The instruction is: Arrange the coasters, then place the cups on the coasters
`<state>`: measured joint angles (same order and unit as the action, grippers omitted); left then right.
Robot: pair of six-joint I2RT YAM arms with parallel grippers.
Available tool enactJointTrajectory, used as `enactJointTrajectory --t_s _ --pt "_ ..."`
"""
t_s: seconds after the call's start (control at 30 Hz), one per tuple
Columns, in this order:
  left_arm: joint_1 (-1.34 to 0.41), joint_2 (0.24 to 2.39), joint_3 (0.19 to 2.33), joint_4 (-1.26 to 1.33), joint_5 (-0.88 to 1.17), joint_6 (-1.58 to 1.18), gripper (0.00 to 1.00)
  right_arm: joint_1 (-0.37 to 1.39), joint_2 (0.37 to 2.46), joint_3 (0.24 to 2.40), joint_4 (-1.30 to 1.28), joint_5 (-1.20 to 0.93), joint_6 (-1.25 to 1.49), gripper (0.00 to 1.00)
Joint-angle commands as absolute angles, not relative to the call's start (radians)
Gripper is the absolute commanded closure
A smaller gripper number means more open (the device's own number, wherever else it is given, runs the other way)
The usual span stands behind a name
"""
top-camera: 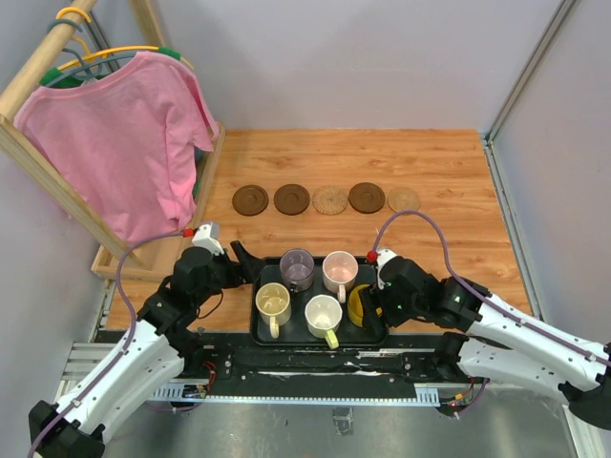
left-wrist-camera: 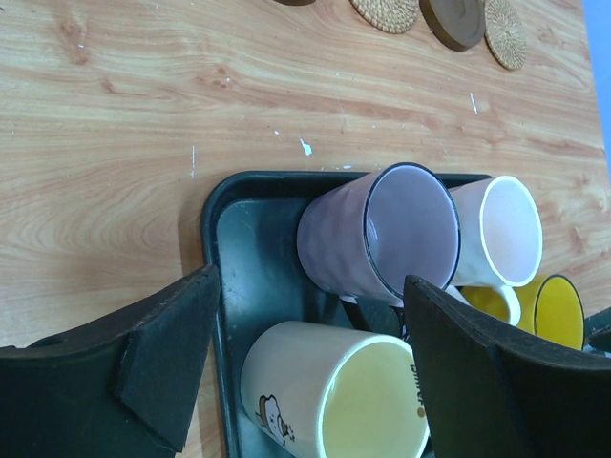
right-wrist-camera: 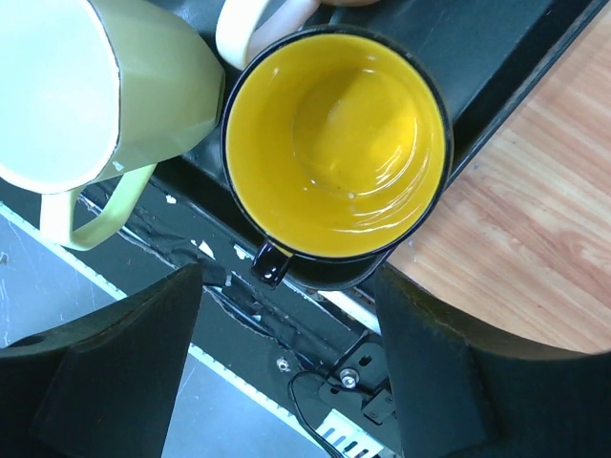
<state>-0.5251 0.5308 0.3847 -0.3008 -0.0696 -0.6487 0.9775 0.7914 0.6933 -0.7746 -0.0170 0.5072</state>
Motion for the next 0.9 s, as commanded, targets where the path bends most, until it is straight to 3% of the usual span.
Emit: enactJointTrajectory --t_s 0.0,0.3,0.87 --pt "-0.532 0.552 0.385 -0.247 -0.083 -0.63 0.18 1.059 0.806 0.677 -0.814 0.067 0.615 0.26" --pt "-0.532 0.561 0.367 -0.223 -0.067 -0.622 0.19 1.128 0.879 0.67 -0.844 0.148 0.716 0.31" --pt "-0.532 0.562 0.349 -0.203 -0.061 -0.618 0.18 1.142 0.977 0.62 -0.75 0.221 0.805 0.52"
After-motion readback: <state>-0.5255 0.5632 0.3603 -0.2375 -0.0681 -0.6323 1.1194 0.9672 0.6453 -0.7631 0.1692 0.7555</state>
